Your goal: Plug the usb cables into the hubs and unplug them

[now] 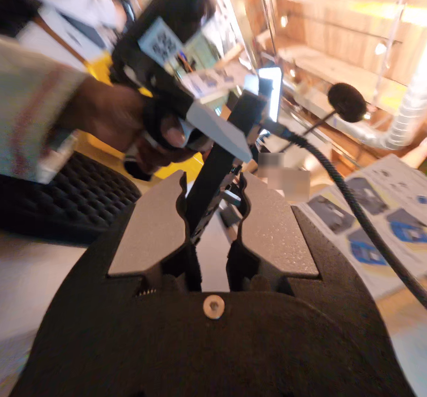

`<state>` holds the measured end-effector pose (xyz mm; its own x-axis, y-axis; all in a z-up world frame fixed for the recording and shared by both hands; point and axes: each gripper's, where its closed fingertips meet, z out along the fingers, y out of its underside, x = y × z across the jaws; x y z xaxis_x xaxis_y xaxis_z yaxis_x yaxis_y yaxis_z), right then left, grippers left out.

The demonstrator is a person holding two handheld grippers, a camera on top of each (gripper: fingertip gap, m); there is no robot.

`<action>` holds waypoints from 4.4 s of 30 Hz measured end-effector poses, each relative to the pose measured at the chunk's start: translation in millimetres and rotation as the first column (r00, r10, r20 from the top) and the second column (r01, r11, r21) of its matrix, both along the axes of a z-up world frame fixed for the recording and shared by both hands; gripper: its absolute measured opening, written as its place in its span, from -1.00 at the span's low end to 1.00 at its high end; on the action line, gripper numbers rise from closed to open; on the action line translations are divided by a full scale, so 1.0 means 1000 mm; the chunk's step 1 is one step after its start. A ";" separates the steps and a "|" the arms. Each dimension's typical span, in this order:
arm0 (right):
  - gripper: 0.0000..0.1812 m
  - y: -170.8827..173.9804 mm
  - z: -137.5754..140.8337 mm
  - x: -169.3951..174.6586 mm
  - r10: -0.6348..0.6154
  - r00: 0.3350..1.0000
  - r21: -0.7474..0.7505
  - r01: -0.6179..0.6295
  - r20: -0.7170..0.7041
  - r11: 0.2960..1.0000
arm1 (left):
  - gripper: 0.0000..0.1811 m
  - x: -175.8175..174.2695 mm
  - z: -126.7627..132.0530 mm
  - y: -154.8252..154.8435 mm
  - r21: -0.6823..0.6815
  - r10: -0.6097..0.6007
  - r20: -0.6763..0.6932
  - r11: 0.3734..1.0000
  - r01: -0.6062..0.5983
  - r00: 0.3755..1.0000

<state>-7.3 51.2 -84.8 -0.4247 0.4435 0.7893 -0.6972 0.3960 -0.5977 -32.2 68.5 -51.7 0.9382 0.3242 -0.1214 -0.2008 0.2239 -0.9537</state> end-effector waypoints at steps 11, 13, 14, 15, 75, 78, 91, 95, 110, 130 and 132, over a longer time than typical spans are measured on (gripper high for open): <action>-0.60 0.146 -0.075 0.021 -0.018 0.770 0.133 -0.087 0.637 0.987 | -0.40 0.000 -0.035 -0.028 -0.072 -0.037 -0.041 0.997 0.034 0.998; -0.60 0.208 -0.059 0.003 -0.247 0.782 0.115 0.221 0.572 0.968 | -0.40 0.006 -0.040 -0.027 -0.086 -0.062 -0.070 0.995 0.055 0.996; -0.61 0.239 -0.043 -0.002 -0.352 0.777 0.063 0.377 0.522 0.924 | -0.40 0.009 -0.043 -0.025 -0.102 -0.079 -0.085 0.992 0.070 0.993; -0.64 0.258 -0.021 0.000 -0.397 0.786 -0.029 0.464 0.474 0.885 | -0.40 0.012 -0.046 -0.022 -0.123 -0.094 -0.098 0.989 0.081 0.991; -0.82 0.012 -0.030 0.040 0.215 0.824 0.269 -0.400 0.524 0.876 | -0.39 0.046 -0.074 0.008 -0.275 -0.236 -0.222 0.946 0.171 0.946; -0.82 0.011 -0.029 0.039 0.294 0.782 0.238 -0.484 0.550 0.842 | -0.39 0.045 -0.073 0.007 -0.269 -0.232 -0.216 0.948 0.170 0.948; -0.83 0.018 -0.035 0.043 0.178 0.821 0.262 -0.367 0.543 0.892 | -0.39 0.047 -0.077 0.010 -0.290 -0.232 -0.249 0.944 0.157 0.940; -0.83 0.041 -0.018 0.045 0.284 0.794 0.215 -0.455 0.538 0.864 | -0.40 0.037 -0.074 -0.006 -0.267 -0.202 -0.213 0.953 0.142 0.956; -0.83 0.333 0.173 0.010 -0.527 0.845 -0.635 0.457 0.091 0.623 | -0.40 0.022 -0.071 -0.022 -0.218 -0.152 -0.153 0.969 0.117 0.977; -0.75 0.438 -0.084 -0.054 -0.873 0.354 0.418 0.775 0.335 0.475 | -0.40 0.021 -0.069 -0.022 -0.187 -0.147 -0.146 0.975 0.119 0.978; -0.73 0.424 -0.090 -0.055 -0.833 0.395 0.447 0.710 0.387 0.544 | -0.40 0.021 -0.069 -0.022 -0.186 -0.147 -0.146 0.975 0.118 0.978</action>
<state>-62.1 475.5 -175.0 -0.3133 0.6725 0.6705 0.3542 0.7378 -0.5746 -11.5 46.6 -120.7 0.9356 0.1584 -0.3156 -0.3321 0.0904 -0.9389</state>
